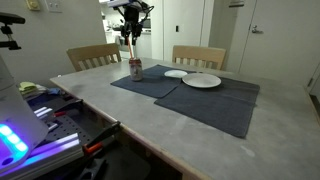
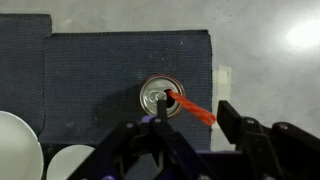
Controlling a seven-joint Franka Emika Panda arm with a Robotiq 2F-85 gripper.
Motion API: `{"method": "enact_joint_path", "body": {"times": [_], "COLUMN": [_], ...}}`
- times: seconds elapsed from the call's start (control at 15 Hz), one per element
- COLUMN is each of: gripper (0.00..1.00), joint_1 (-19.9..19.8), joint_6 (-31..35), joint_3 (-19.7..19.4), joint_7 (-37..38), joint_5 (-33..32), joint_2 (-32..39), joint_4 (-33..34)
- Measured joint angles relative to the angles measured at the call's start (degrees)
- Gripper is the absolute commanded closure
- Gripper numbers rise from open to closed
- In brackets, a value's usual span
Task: Take the straw out of the can and place it on the white plate
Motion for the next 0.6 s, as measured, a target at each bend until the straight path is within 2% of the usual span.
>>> {"method": "enact_joint_path", "body": {"times": [0.2,0.27,0.6], "gripper": [0.96,0.99,0.98], "joint_1": [-0.01,-0.01,-0.01], "joint_6": [-0.19,-0.26,-1.83], "joint_3": [-0.3,-0.34,-0.51], "joint_7": [0.0,0.0,0.0], "joint_5": [0.01,0.01,0.01], "joint_2": [0.0,0.0,0.0], "joint_4": [0.04,0.04,0.81]}}
